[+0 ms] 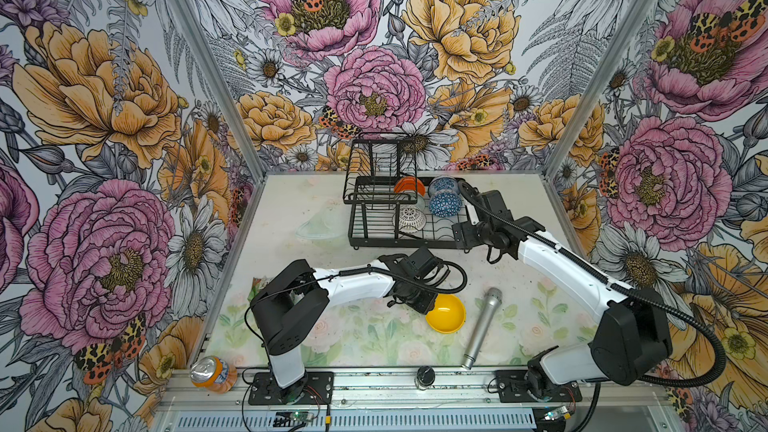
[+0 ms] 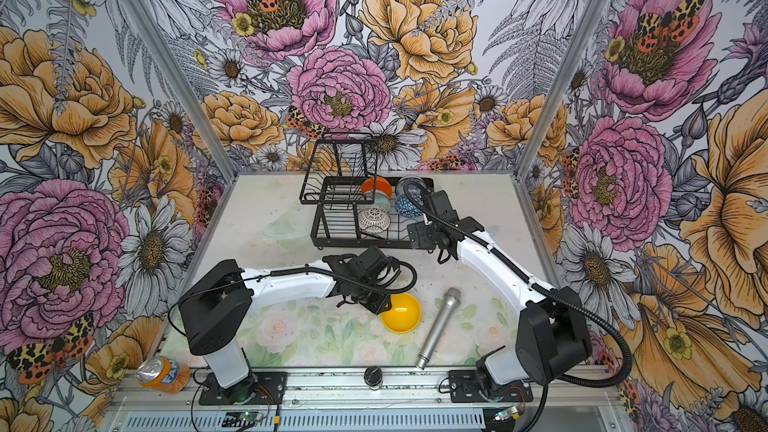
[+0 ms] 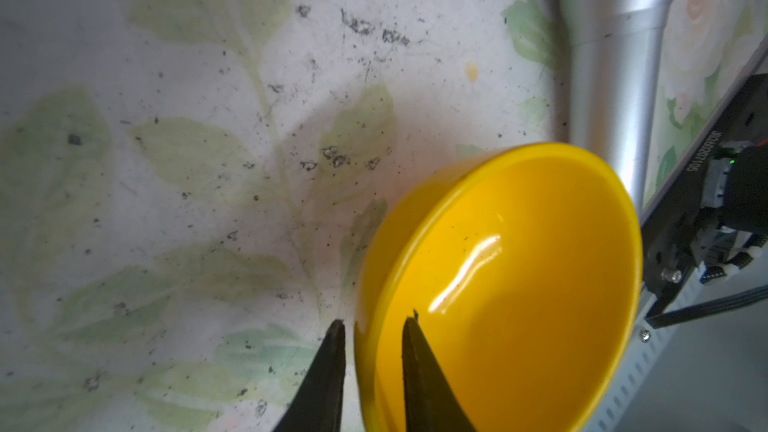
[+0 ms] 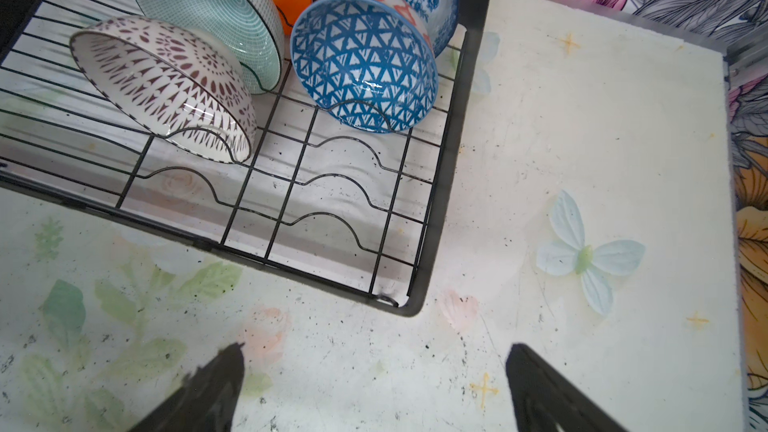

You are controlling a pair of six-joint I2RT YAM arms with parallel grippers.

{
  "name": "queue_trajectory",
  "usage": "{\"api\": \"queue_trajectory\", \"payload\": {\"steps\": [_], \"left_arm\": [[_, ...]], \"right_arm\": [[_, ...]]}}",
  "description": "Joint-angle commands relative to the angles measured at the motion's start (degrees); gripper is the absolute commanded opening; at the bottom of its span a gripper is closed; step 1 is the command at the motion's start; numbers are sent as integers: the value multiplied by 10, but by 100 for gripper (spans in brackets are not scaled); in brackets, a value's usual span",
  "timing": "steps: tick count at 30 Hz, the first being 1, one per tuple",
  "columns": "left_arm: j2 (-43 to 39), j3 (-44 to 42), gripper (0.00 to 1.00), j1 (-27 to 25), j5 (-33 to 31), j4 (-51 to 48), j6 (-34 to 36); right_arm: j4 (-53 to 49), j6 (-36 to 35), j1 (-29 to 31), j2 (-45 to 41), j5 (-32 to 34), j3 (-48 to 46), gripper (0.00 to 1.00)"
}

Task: Load the bowls into the dish rack
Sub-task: 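Close the left gripper on the yellow bowl rim, then lift the yellow bowl toward the rack while the right gripper reaches toward it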

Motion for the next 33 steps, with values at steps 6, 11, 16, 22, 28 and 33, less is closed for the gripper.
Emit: {"api": "queue_trajectory", "payload": {"steps": [6,11,16,22,28,33], "left_arm": [[-4,6,9,-2,3,9,3],[-15,0,4,2,-1,9,10],[-28,-8,0,10,-4,8,13],[-45,-16,0,19,-17,8,15],[-72,-26,0,35,-57,10,16],[-114,-40,0,64,-111,41,-2]], "right_arm": [[10,0,-6,-7,-8,-4,99],[10,-2,-5,-9,-9,-3,99],[9,-2,-6,-12,-10,-3,100],[9,-2,-7,-15,-12,-3,99],[10,0,-8,-21,-19,-2,100],[10,8,-7,-32,-45,-2,100]]}}
